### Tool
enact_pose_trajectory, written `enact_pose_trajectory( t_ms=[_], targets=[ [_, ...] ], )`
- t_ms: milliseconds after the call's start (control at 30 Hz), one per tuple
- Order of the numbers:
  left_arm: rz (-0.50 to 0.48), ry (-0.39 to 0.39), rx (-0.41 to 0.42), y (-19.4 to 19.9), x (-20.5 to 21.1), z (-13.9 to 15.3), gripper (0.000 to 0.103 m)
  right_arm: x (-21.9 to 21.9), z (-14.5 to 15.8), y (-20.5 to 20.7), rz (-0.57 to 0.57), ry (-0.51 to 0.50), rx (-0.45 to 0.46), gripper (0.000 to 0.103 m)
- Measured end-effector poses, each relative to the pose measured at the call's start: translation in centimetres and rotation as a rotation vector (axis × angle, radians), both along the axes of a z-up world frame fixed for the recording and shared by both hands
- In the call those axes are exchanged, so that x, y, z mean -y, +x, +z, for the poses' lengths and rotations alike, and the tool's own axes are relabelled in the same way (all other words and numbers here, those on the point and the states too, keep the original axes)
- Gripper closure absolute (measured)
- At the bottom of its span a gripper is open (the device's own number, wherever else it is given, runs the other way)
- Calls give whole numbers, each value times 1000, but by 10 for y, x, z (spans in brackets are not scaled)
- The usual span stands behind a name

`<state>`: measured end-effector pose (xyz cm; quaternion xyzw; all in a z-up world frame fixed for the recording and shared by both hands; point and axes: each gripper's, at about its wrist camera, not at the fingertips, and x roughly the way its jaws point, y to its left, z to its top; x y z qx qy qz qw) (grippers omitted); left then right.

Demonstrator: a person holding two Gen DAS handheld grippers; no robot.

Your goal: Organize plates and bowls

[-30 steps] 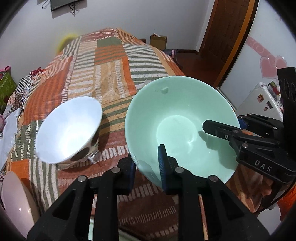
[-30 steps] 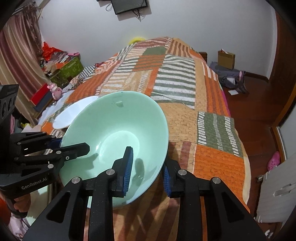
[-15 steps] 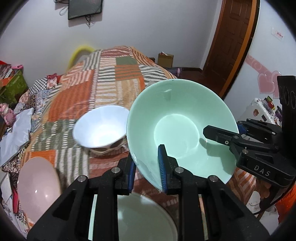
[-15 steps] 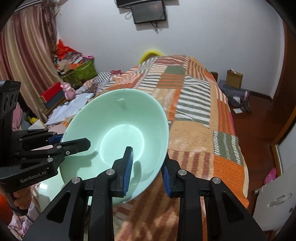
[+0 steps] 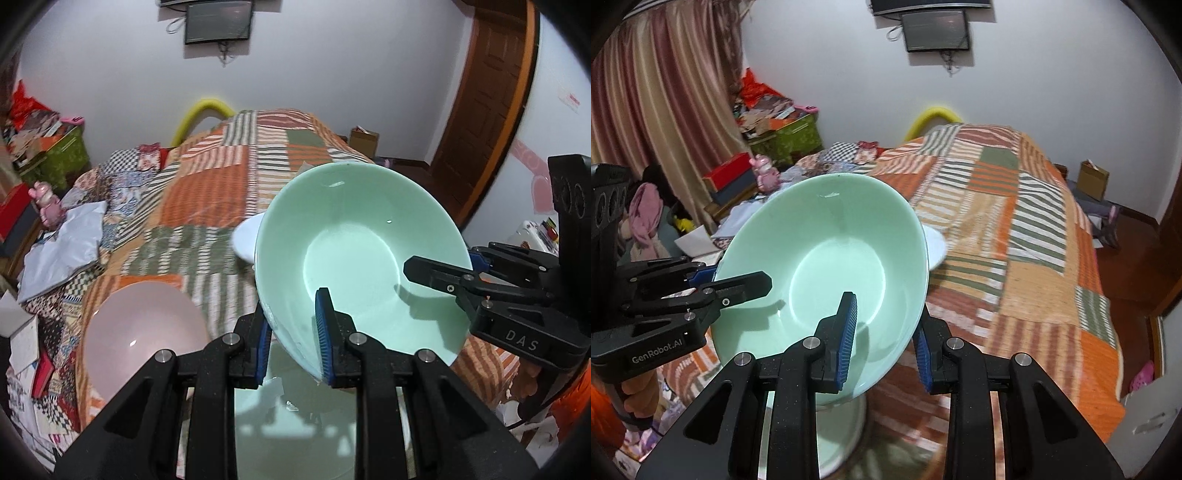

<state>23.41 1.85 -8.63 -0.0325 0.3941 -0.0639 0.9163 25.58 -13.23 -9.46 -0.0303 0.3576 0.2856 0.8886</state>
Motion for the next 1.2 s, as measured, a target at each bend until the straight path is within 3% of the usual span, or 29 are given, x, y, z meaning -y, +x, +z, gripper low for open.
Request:
enact_pose_trajectory(
  t_ms=[700, 1200],
  targets=[
    [188, -48, -25, -16, -124, -31, 81, -116, -29, 10, 166, -18, -81, 77],
    [262, -96, -86, -15, -174, -67, 81, -163, -59, 16, 225, -58, -170, 77]
  ],
)
